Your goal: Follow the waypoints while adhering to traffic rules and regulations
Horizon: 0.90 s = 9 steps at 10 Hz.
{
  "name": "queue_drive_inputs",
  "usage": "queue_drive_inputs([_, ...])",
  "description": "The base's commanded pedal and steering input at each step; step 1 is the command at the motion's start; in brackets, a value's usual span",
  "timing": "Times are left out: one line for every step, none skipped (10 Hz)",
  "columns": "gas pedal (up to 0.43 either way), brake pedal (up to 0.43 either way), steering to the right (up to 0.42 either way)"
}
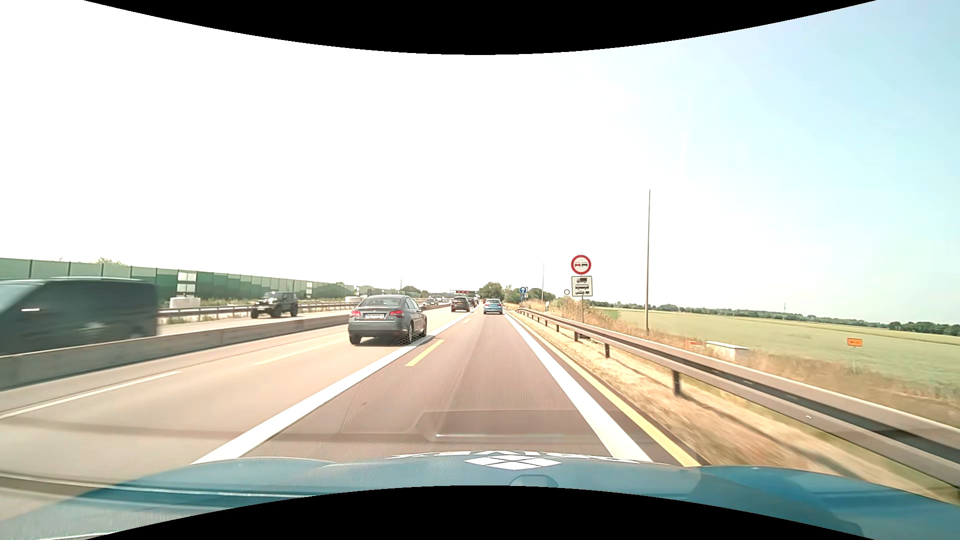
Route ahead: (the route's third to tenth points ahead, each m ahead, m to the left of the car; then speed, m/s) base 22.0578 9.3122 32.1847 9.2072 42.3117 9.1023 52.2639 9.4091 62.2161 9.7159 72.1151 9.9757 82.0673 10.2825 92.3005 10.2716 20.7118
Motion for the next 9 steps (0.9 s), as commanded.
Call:
queue_drive_inputs([0.189,0.000,-0.003])
queue_drive_inputs([0.189,0.000,-0.003])
queue_drive_inputs([0.189,0.000,-0.003])
queue_drive_inputs([0.177,0.000,-0.003])
queue_drive_inputs([0.177,0.000,-0.003])
queue_drive_inputs([0.177,0.000,-0.003])
queue_drive_inputs([0.177,0.000,-0.003])
queue_drive_inputs([0.177,0.000,-0.003])
queue_drive_inputs([0.177,0.000,-0.002])
